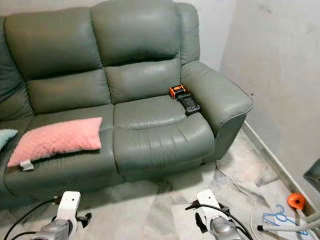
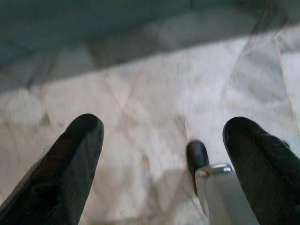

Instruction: Move the pillow to the sofa

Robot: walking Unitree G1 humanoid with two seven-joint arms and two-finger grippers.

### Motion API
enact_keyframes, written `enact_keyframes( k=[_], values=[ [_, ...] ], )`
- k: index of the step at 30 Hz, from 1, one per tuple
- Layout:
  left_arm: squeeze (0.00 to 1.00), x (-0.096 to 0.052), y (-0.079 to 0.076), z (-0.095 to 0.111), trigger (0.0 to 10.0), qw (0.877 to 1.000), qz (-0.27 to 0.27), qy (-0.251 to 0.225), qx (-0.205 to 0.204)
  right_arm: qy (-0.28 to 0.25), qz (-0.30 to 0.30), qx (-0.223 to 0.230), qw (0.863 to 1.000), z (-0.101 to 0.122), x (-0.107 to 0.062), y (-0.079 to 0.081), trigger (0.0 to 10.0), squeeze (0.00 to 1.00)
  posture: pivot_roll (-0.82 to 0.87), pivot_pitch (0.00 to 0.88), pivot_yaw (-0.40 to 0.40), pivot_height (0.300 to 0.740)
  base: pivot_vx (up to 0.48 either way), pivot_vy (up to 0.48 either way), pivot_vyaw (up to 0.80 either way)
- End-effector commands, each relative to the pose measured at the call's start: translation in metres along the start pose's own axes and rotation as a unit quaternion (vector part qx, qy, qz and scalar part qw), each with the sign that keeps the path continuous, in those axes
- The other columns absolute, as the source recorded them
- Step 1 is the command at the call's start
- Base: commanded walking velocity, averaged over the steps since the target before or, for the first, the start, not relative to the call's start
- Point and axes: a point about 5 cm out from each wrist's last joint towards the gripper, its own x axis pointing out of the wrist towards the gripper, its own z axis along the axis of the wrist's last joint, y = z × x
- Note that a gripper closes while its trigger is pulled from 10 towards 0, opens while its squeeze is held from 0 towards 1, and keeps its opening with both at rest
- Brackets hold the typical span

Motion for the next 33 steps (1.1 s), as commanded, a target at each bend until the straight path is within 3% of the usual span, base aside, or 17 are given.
enact_keyframes(
  k=[1, 33],
  values=[
    [0.0, 0.0, 0.009, 0.004, 10.0, 1.0, 0.011, -0.004, -0.001, -0.007, 0.008, -0.001, 1.0, 0.006, 0.001, 0.006, 10.0, 0.0, -0.12, 0.0, 0.077, 0.74, 0.0, 0.0, -0.75],
    [0.0, -0.001, 0.015, -0.001, 10.0, 0.999, 0.029, 0.01, 0.015, 0.01, 0.0, -0.001, 1.0, -0.009, -0.002, -0.004, 10.0, 0.0, -0.12, 0.0, 0.082, 0.74, 0.0, 0.0, -0.79]
  ],
)
